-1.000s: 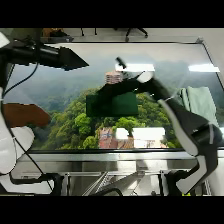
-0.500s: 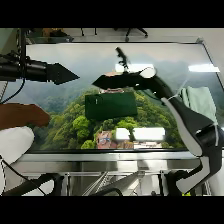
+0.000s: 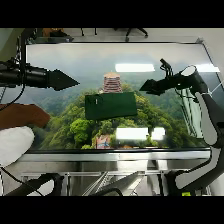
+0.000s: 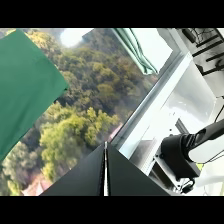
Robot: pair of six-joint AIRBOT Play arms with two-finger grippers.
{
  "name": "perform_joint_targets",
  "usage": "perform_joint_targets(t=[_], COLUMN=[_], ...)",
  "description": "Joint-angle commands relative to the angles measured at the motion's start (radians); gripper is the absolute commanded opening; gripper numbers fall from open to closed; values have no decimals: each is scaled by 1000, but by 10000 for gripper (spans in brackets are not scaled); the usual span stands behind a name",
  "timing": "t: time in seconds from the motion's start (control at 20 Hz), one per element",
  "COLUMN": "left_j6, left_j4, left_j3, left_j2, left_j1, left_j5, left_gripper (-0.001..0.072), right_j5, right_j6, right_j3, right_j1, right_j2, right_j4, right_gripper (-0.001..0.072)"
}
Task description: Fold the shirts.
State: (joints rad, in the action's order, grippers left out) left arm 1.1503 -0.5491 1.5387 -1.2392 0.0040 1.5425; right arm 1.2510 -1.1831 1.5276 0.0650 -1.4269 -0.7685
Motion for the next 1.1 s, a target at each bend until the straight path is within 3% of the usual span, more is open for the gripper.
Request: perform_joint_targets(t=[0.0,0.45,0.5,0.6,0.65,0.7,0.85,1.05], left_j6=[1,1,1,1,1,2,2,22], left_j4=[-1,-1,-1,-1,-1,-1,0,2], left_j3=[-2,-2,-2,-2,-2,-2,-2,-2], left_j2=[2,2,2,2,2,2,2,2], left_j1=[1,1,1,1,1,1,1,1], left_j5=[7,7,7,6,6,8,12,11], left_gripper=[17,17,17,17,17,17,17,17], right_j5=[23,-10,-12,5,37,69,63,35], right_j6=[10,115,125,166,172,181,146,-39], right_j3=[-47,-47,-47,-46,-40,-22,50,188], right_j1=[9,-136,-148,-159,-159,-153,-95,104], right_j2=[-87,-219,-225,-228,-220,-198,-59,72], right_j4=[-23,224,236,276,305,312,312,232], right_gripper=[646,640,499,120,56,24,23,23])
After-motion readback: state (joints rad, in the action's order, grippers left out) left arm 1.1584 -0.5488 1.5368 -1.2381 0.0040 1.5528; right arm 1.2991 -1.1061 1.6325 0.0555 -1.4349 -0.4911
